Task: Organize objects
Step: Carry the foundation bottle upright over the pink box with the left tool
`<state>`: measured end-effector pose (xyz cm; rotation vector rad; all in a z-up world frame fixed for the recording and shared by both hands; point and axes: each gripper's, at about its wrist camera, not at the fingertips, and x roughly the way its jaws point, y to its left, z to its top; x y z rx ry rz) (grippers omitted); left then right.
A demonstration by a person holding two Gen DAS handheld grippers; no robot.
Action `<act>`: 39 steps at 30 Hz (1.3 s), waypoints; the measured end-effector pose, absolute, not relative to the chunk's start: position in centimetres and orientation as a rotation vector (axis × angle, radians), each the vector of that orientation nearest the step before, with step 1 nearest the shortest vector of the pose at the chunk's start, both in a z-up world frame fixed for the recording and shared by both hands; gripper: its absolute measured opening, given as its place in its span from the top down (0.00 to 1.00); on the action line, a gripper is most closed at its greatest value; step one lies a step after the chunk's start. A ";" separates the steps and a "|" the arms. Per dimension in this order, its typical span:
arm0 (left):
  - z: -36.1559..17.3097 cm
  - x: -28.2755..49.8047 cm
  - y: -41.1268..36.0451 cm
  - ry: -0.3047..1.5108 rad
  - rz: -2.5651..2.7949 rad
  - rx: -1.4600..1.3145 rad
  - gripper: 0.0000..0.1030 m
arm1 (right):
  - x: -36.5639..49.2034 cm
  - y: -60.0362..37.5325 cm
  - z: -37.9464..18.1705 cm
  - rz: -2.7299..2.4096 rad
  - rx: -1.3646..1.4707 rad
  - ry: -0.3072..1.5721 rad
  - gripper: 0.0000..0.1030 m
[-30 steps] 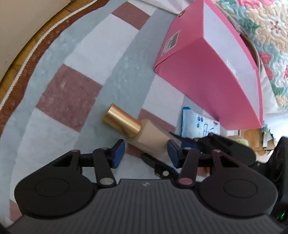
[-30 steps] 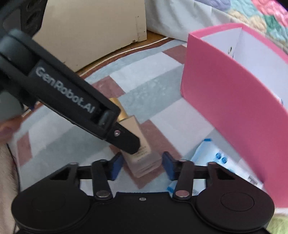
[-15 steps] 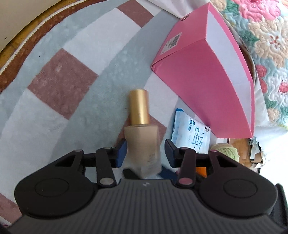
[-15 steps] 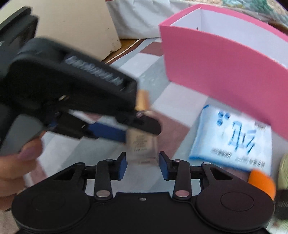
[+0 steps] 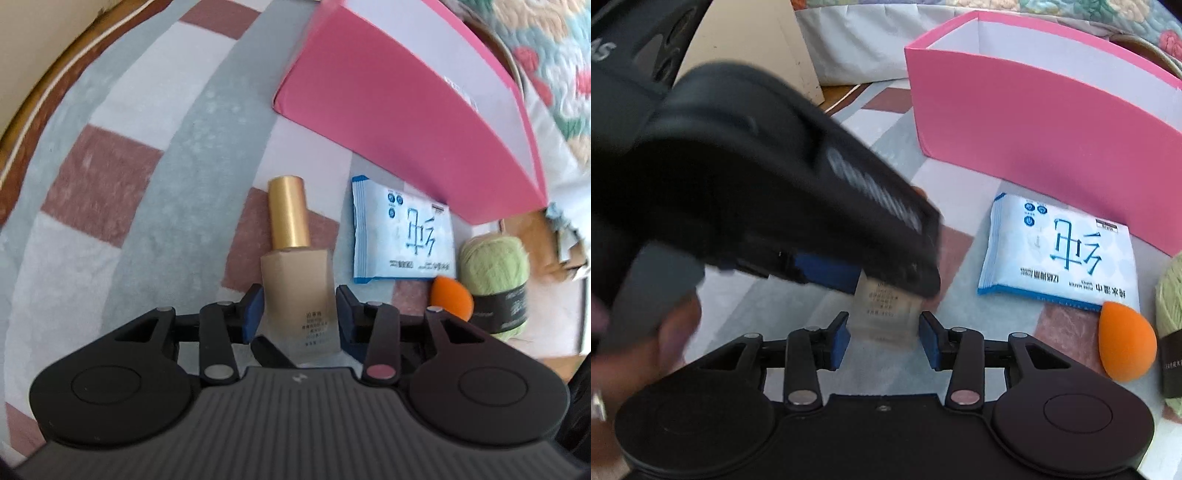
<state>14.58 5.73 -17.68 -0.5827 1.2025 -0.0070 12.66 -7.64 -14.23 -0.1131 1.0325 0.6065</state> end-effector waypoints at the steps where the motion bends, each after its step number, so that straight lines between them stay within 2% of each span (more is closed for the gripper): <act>1: -17.8 14.6 5.8 1.205 -0.004 -0.587 0.61 | 12.5 -7.6 -14.3 0.612 -0.128 1.019 0.55; 14: -15.1 11.8 3.4 1.184 -0.026 -0.578 0.60 | 10.5 -10.8 -12.3 0.648 -0.058 1.045 0.56; 29: -5.9 8.3 -1.1 1.076 -0.142 -0.489 0.59 | 4.7 -15.0 -3.0 0.601 -0.197 0.906 0.56; 39: 1.3 10.2 -0.6 0.975 -0.179 -0.438 0.57 | 5.8 -15.8 3.3 0.632 -0.211 0.771 0.56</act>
